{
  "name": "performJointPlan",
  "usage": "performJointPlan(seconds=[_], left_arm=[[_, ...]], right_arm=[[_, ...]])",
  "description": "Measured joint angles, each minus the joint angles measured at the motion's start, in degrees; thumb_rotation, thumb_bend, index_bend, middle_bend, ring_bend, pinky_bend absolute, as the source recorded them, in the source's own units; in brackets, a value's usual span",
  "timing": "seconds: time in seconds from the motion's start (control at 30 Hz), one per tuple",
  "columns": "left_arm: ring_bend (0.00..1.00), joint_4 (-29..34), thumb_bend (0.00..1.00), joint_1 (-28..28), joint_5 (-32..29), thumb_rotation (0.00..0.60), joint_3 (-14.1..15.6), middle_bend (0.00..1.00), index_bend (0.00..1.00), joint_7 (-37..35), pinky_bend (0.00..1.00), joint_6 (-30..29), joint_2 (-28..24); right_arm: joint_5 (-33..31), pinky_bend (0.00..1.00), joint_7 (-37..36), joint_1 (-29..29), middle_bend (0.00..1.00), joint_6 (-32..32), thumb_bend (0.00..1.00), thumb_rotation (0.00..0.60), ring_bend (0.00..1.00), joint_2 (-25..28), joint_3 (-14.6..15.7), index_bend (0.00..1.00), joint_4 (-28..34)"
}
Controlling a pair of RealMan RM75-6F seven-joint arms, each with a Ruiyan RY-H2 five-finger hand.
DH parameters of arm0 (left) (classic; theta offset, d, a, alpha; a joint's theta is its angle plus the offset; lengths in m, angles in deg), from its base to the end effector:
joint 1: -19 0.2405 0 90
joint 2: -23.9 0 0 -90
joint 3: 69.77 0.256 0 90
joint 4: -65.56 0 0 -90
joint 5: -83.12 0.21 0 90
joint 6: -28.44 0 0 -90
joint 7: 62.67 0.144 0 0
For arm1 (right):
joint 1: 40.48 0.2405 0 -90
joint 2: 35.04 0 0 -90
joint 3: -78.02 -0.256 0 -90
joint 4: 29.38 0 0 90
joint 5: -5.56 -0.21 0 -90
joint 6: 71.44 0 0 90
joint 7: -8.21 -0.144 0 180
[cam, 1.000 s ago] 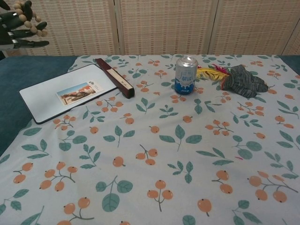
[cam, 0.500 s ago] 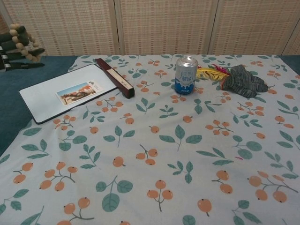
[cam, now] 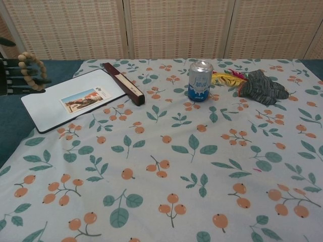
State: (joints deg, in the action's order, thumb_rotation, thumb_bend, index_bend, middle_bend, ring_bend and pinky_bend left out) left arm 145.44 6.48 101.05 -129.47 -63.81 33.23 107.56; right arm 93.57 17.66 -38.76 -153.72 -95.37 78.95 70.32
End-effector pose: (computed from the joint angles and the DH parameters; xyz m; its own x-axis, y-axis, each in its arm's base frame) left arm -0.2520 0.3636 0.0957 -0.8786 0.2683 0.3951 0.4765 0.4353 0.7639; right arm -0.3022 -0.1480 0.1514 0.4870 -0.1396 0.8622 -0.8716 -0.0139 0.4900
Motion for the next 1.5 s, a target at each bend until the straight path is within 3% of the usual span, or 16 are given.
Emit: performJointPlan(seconds=[0.23, 0.4, 0.57, 0.63, 0.7, 0.8, 0.9, 1.03, 1.17, 1.37, 1.5], left_arm=[[0.29, 0.6, 0.66, 0.3, 5.6, 0.074, 0.1, 0.66, 0.64, -4.5, 0.00, -0.3, 0.3], [0.29, 0.7, 0.51, 0.4, 9.1, 0.095, -0.4, 0.65, 0.63, -6.6, 0.00, 0.4, 0.8], [0.28, 0.4, 0.46, 0.4, 11.8, 0.105, -0.9, 0.65, 0.62, -8.4, 0.00, 0.8, 1.3], [0.28, 0.2, 0.46, 0.4, 13.0, 0.181, -1.1, 0.65, 0.62, -8.7, 0.00, 1.1, 1.4], [0.28, -0.1, 0.46, 0.5, 14.1, 0.338, -1.4, 0.64, 0.62, -9.0, 0.00, 1.6, 1.6], [0.27, -0.8, 0.45, 0.4, 15.3, 0.492, -1.5, 0.62, 0.61, -9.6, 0.00, 2.8, 1.7], [0.27, -1.5, 0.44, 0.2, 15.8, 0.549, -1.7, 0.62, 0.61, -10.5, 0.00, 3.3, 1.8], [0.27, -2.0, 0.44, 0.0, 16.6, 0.572, -1.7, 0.62, 0.61, -11.6, 0.00, 3.7, 1.9], [0.27, -2.2, 0.44, -0.1, 16.8, 0.535, -1.7, 0.62, 0.61, -12.9, 0.00, 3.5, 2.1], [0.27, -2.4, 0.44, -0.4, 17.3, 0.226, -1.3, 0.62, 0.63, -14.6, 0.00, 3.4, 1.7], [0.27, -2.4, 0.48, -0.5, 18.1, 0.208, -1.0, 0.63, 0.63, -15.3, 0.00, 3.3, 1.4]], right_arm=[[0.0, 0.00, 0.0, 0.0, 0.00, -0.1, 0.17, 0.393, 0.00, -0.1, 0.0, 0.00, -0.1], [-0.1, 0.00, 0.0, 0.0, 0.00, 0.0, 0.17, 0.392, 0.00, -0.1, 0.0, 0.00, -0.1], [-0.1, 0.00, 0.1, 0.0, 0.00, 0.0, 0.17, 0.391, 0.00, -0.1, 0.0, 0.00, -0.1], [-0.2, 0.00, 0.0, 0.0, 0.00, -0.1, 0.17, 0.393, 0.00, -0.1, 0.0, 0.00, -0.1], [-0.2, 0.00, -0.1, 0.0, 0.00, 0.0, 0.17, 0.392, 0.00, -0.1, 0.0, 0.00, 0.0], [-0.2, 0.00, -0.1, 0.1, 0.00, 0.1, 0.17, 0.392, 0.00, 0.0, 0.0, 0.00, 0.0], [-0.3, 0.00, -0.1, 0.1, 0.00, 0.1, 0.17, 0.392, 0.00, 0.0, 0.0, 0.00, 0.0], [-0.4, 0.00, -0.2, 0.1, 0.00, 0.1, 0.17, 0.392, 0.00, 0.0, 0.0, 0.00, 0.0], [-0.5, 0.00, 0.0, 0.1, 0.00, 0.3, 0.17, 0.391, 0.00, 0.0, 0.0, 0.00, -0.1], [-0.8, 0.00, 0.4, 0.2, 0.00, 0.6, 0.17, 0.392, 0.00, -0.2, -0.1, 0.00, -0.1], [-0.8, 0.00, 0.5, 0.1, 0.00, 0.4, 0.17, 0.392, 0.00, -0.2, -0.1, 0.00, 0.0]])
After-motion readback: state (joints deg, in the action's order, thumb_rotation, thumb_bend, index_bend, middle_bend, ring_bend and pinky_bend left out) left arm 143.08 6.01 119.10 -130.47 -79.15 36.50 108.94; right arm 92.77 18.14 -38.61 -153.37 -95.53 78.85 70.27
